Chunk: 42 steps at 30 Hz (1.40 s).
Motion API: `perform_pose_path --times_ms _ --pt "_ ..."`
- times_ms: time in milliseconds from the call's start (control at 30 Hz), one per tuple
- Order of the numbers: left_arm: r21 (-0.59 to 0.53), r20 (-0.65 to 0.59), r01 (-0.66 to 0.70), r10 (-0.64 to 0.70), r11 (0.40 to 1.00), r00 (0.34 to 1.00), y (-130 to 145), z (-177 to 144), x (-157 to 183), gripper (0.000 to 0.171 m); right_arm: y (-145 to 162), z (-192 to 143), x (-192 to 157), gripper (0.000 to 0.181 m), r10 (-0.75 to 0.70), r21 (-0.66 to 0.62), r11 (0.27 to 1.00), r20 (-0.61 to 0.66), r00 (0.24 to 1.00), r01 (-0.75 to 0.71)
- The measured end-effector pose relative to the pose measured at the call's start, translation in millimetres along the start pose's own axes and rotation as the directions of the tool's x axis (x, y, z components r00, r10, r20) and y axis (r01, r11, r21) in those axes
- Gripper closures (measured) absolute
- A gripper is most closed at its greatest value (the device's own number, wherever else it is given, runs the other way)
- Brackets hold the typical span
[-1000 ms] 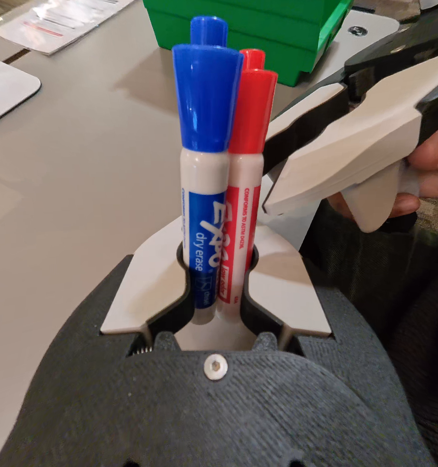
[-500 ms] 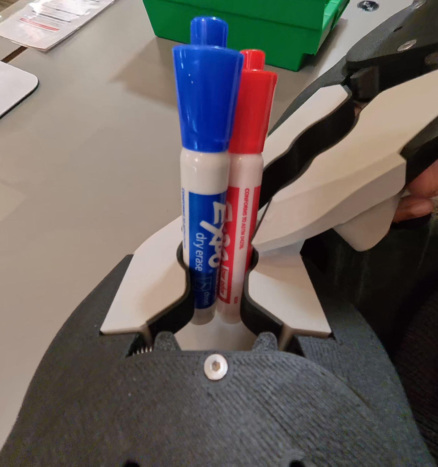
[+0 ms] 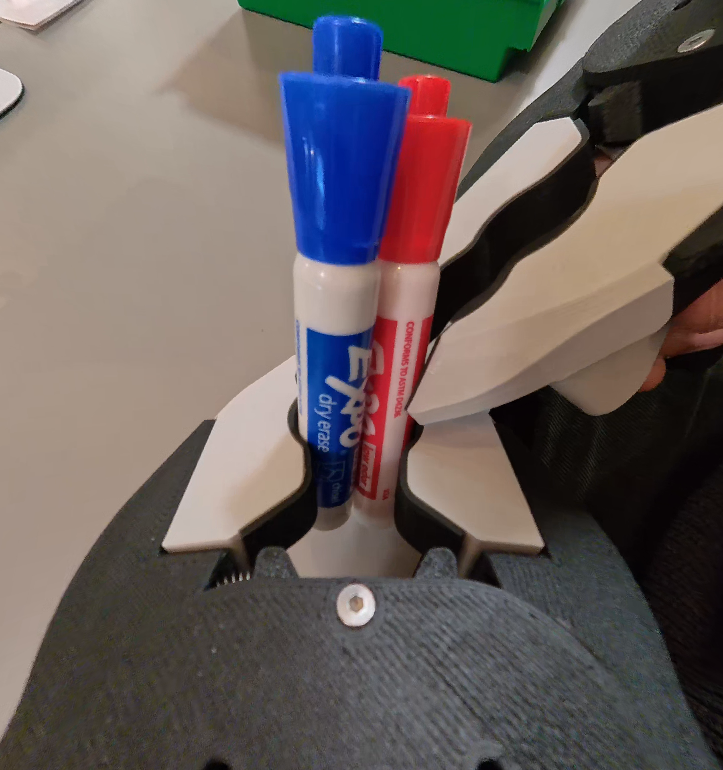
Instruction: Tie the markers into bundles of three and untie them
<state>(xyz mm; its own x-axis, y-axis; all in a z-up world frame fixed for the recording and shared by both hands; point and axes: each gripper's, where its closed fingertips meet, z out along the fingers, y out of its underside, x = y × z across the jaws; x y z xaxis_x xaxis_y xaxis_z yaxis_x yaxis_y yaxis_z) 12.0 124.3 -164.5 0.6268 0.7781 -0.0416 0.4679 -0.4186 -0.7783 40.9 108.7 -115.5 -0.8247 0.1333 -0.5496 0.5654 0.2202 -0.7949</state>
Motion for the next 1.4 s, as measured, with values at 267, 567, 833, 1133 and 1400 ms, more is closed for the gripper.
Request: perform_pose_path --times_ms 267,567,833,1133,1400 --pt "0.011 -0.013 0.006 -0.006 1.000 1.000 -5 -4 0 0.130 -5 -2 -4 0.163 -0.007 0.036 0.999 0.023 1.000 0.006" --pt "0.012 -0.025 0.077 -0.077 0.997 0.997 -7 -13 -7 0.129 -20 -14 7 0.154 -0.031 0.101 0.994 -0.011 0.999 0.032" --pt "-0.011 0.113 0.162 -0.160 0.987 0.981 17 -56 -35 0.129 -47 -8 27 0.157 -0.095 0.152 0.983 -0.042 0.995 0.100" --pt "-0.058 0.363 0.439 -0.391 0.897 0.846 126 -201 -65 0.128 -92 115 -37 0.149 -0.348 0.016 0.936 0.186 0.919 0.352" --pt "0.100 0.511 0.535 -0.505 0.839 0.696 173 -255 -69 0.128 -102 283 -122 0.138 -0.539 -0.224 0.714 0.431 0.724 0.664"
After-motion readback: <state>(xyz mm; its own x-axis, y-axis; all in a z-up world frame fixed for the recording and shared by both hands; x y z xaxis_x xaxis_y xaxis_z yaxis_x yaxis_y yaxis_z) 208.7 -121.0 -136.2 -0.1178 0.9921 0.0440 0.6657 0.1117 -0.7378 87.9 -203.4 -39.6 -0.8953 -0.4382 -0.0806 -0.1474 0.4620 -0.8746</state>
